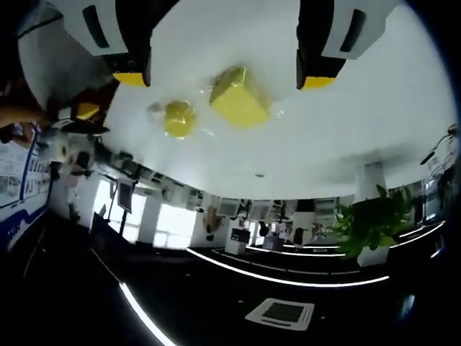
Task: Compare the silicone blocks by pressing each to a similar depth, holding the contact briefly, and releasing to observe deformation and rebound differences across the visible hardness samples.
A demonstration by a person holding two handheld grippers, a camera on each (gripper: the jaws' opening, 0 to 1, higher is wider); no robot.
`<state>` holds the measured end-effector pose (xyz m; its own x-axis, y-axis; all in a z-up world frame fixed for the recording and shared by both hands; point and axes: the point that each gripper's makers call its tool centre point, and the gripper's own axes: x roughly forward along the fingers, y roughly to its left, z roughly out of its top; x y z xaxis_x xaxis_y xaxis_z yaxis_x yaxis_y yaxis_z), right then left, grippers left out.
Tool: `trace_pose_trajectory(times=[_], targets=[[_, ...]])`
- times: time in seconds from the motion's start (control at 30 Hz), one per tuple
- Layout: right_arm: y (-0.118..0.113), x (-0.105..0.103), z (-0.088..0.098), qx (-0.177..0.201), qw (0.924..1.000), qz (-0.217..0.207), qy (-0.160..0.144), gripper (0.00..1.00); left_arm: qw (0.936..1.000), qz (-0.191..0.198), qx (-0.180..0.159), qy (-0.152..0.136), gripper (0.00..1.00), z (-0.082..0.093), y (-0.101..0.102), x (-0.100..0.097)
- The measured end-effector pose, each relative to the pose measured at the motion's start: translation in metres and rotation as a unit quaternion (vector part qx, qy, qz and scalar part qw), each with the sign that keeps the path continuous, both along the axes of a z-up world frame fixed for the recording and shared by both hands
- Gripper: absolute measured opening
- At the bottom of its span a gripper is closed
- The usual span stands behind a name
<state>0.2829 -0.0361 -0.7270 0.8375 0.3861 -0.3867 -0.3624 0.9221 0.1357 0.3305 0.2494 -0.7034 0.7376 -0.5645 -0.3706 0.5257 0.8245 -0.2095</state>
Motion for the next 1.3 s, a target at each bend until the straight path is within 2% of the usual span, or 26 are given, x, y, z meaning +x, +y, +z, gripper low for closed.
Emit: trace_pose_trajectory(times=[0.33,0.47,0.57,0.73,0.83,0.93,1.03,1.3], targets=[[-0.003,0.0,-0.001,-0.003,1.0,-0.005,0.0,0.96,0.9987,0.03,-0.031,0.029,0.83,-0.015,-0.001,0.029],[-0.002,-0.001,-0.001,-0.005,1.0,-0.004,0.002,0.96,0.9983,0.033,-0.034,0.035,0.79,-0.02,-0.002,0.037],[-0.002,-0.001,-0.002,-0.006,1.0,-0.003,0.003,0.96,0.9975,0.04,-0.035,0.047,0.72,-0.026,-0.002,0.043],[-0.003,-0.001,-0.003,-0.007,0.9999,-0.006,0.006,0.96,0.9958,0.052,-0.05,0.057,0.71,-0.031,-0.003,0.054],[-0.003,-0.001,-0.004,-0.007,0.9999,-0.007,0.008,0.96,0.9954,0.057,-0.047,0.061,0.69,-0.035,-0.003,0.061],[-0.004,-0.001,-0.005,-0.008,0.9999,-0.008,0.009,0.96,0.9902,0.077,-0.083,0.081,0.67,-0.035,-0.004,0.067],[-0.004,-0.001,-0.005,-0.009,0.9999,-0.01,0.011,0.96,0.9899,0.082,-0.083,0.081,0.65,-0.037,-0.004,0.07],[-0.006,-0.002,-0.006,-0.015,0.9997,-0.013,0.014,0.95,0.9852,0.102,-0.085,0.109,0.6,-0.054,0.0,0.076]])
